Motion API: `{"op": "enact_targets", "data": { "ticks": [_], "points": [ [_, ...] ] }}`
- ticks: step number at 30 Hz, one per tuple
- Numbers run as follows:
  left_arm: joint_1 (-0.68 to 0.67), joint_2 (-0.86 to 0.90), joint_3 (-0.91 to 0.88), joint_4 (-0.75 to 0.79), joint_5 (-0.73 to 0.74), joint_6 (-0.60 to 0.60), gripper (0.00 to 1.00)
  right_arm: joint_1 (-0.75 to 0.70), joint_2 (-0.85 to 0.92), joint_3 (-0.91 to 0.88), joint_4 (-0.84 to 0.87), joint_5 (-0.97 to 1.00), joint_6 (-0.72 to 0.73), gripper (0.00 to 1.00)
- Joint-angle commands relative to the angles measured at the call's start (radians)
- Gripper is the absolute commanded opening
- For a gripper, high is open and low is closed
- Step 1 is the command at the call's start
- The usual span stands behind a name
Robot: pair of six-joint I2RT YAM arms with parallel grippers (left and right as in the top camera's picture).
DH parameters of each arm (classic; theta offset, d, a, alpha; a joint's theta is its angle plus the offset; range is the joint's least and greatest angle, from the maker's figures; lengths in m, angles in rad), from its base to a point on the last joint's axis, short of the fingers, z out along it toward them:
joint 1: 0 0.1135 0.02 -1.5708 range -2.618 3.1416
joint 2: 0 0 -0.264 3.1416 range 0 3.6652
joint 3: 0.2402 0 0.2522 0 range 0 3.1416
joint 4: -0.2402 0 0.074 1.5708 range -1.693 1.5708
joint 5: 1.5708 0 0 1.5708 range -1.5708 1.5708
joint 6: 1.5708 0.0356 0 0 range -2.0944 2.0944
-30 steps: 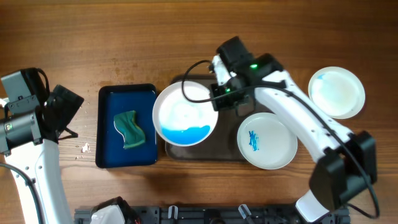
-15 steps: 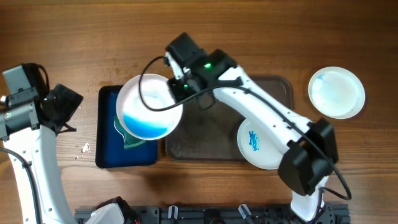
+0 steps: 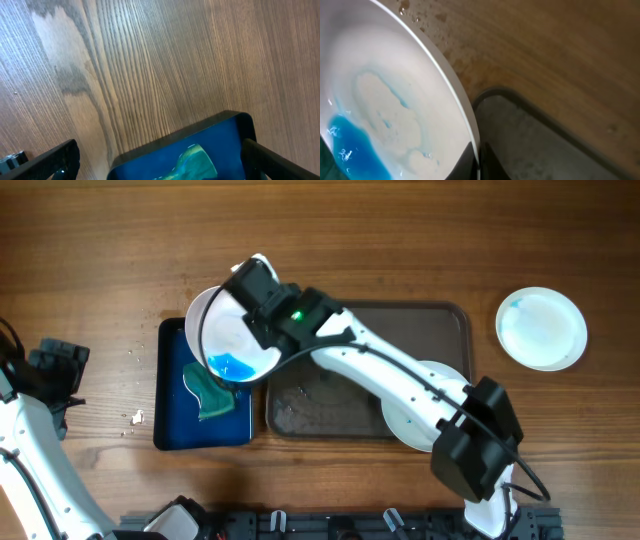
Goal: Clean dirty plates on tray and stack at the side
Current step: 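Tilt the plate over the blue tray with the right gripper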
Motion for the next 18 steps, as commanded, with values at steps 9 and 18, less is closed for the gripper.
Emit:
{"op": "enact_targets", "data": {
  "ticks": [9,18],
  "points": [
    [0.007,0.054,0.008,-0.002,0.020,-0.009,1.00,0.200,0.009,0.026,0.148,0.583,-0.293,0.05],
    [0.007,0.054,0.008,-0.001,0.020,-0.009,1.00,0.253,0.009,0.026,0.244,0.690,-0.493,0.05]
  ]
}}
